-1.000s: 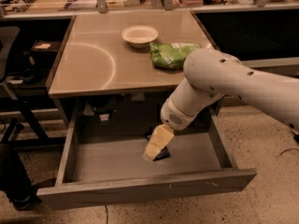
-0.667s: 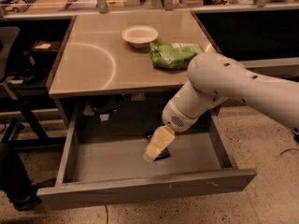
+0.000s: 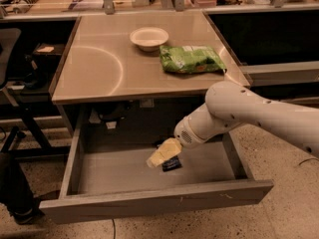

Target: Pick rxbar blueberry from top drawer and place on counter

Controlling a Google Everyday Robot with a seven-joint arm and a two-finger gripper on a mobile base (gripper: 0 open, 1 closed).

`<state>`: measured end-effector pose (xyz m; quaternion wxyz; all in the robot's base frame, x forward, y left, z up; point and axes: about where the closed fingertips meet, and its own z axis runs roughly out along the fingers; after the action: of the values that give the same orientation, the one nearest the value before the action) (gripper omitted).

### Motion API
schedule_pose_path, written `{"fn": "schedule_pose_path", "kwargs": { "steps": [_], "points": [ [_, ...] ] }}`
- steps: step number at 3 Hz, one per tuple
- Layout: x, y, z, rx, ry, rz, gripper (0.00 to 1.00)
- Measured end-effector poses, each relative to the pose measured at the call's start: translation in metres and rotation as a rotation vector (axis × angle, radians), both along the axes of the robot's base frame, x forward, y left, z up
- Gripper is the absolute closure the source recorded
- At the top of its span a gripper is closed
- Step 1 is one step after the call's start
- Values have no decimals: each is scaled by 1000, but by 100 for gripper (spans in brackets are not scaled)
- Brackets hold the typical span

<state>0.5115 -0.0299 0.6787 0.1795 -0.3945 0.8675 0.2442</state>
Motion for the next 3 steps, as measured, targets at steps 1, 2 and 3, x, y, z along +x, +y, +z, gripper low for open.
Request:
{"fn": "schedule_pose_path", "kwargs": {
  "steps": [1,2,3],
  "points": [
    [0,0,0,0,0,0,0],
    [-2,-6,-9,11,7,-26,0],
    [0,-15,-22,5,20,-67,0]
  ]
}}
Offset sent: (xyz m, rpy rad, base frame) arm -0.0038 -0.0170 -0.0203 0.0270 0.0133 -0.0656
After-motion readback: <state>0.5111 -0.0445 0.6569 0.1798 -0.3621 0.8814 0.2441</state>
